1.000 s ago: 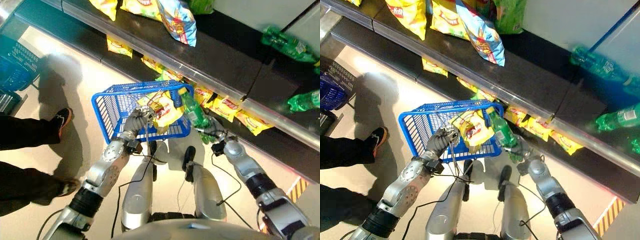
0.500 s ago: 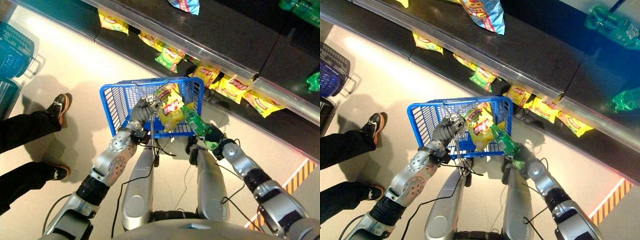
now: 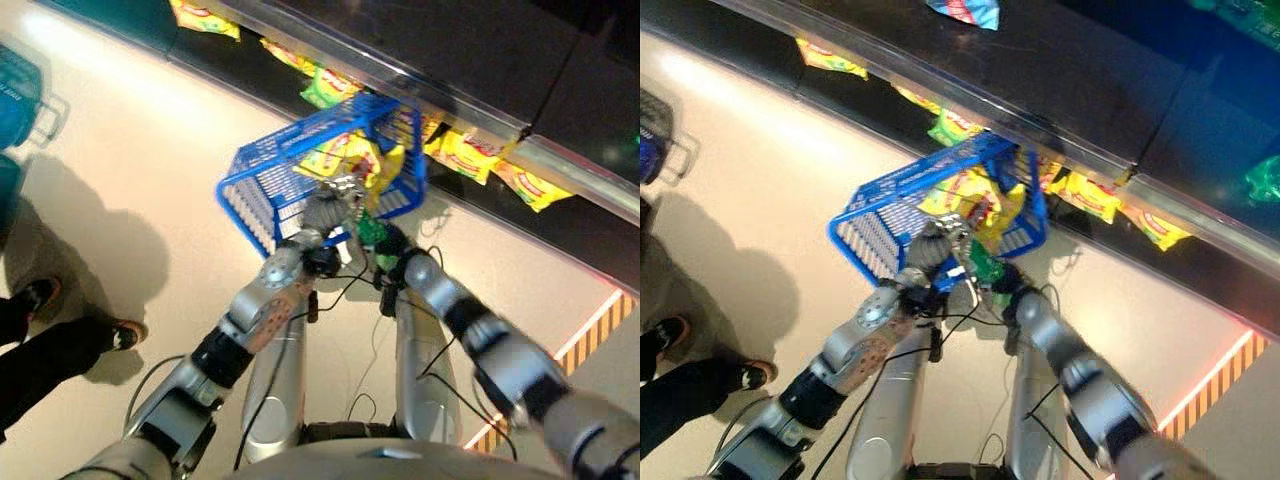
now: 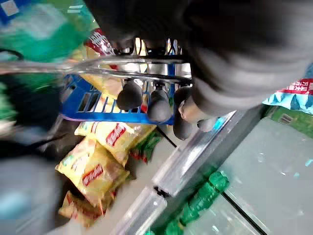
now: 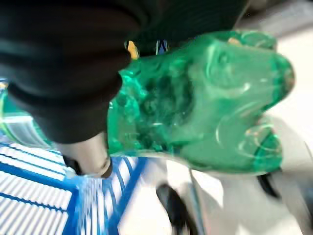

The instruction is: Pick up the snacks into the basket

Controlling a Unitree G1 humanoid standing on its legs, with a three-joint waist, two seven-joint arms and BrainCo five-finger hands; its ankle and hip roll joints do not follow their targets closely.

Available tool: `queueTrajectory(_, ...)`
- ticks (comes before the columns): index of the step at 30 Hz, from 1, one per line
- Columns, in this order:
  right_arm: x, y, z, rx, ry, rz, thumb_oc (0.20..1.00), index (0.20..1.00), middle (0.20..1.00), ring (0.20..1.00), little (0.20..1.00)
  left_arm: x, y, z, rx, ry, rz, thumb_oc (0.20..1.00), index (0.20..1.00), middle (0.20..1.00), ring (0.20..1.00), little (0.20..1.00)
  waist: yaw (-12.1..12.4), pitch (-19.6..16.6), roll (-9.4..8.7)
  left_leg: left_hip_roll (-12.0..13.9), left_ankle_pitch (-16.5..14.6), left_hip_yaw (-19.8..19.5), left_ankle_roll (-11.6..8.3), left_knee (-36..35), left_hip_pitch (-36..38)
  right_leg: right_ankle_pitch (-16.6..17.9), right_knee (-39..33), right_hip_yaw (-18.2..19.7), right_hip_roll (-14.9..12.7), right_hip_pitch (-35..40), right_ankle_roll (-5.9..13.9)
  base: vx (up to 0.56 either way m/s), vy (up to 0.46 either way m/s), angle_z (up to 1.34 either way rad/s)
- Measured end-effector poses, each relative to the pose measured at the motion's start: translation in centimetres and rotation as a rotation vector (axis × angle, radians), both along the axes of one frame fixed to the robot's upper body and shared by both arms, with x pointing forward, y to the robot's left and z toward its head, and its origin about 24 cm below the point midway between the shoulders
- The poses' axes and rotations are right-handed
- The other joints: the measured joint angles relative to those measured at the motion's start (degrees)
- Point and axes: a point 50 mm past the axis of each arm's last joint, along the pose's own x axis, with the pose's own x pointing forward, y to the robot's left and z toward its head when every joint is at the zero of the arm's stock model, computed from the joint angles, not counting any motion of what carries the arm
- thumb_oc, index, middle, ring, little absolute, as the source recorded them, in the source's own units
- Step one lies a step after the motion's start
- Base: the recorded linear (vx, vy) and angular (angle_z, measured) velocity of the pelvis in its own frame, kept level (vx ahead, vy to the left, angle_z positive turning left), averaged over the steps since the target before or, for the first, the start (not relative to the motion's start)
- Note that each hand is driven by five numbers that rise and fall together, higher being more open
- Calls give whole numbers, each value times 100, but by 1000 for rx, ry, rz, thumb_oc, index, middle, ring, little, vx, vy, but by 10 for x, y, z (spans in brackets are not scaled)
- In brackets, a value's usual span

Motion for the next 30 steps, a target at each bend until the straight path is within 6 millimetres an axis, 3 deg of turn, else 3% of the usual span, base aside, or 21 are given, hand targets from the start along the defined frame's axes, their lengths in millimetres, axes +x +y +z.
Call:
queueTrajectory(2, 7, -1, 14, -15, -50, -10, 200, 200, 200, 200, 200, 0, 1, -5, 10, 19, 6, 200, 200, 200, 200, 200, 12, 0, -1, -25, 0, -10, 12, 35, -85, 2, 11, -10, -21, -66, 10, 64, -10, 7)
queueTrajectory(13, 8, 33, 8, 99, -12, -13, 200, 200, 200, 200, 200, 0, -4, -2, -20, 35, -9, 200, 200, 200, 200, 200, 32, -3, 6, -59, 12, -19, 34, 79, -85, 21, 16, -9, -72, -43, 32, 6, 0, 0)
queueTrajectory(22, 17, 26, 22, 121, -37, -77, 209, 209, 209, 209, 209, 2, -5, 4, -56, 44, -5, 200, 200, 200, 200, 200, 121, -2, 83, -103, 43, -32, 66, 43, -177, 79, 4, -16, -106, -125, 58, -7, 7, 1)
queueTrajectory(23, 18, 20, 21, 110, -31, -112, 1000, 1000, 1000, 1000, 1000, 1, -5, 4, -54, 44, -5, 200, 200, 200, 200, 200, 166, -3, 88, -111, 109, -23, 82, 26, -180, 94, -4, -16, -109, -137, 61, 0, 0, 0)
queueTrajectory(30, 24, 14, 32, 111, -66, -169, 1000, 1000, 1000, 1000, 1000, 1, -7, 3, -55, 61, -11, 200, 200, 200, 200, 200, 147, 1, 111, -129, 114, -32, 99, 25, -244, 109, -23, -17, -120, -194, 78, -18, 6, 0)
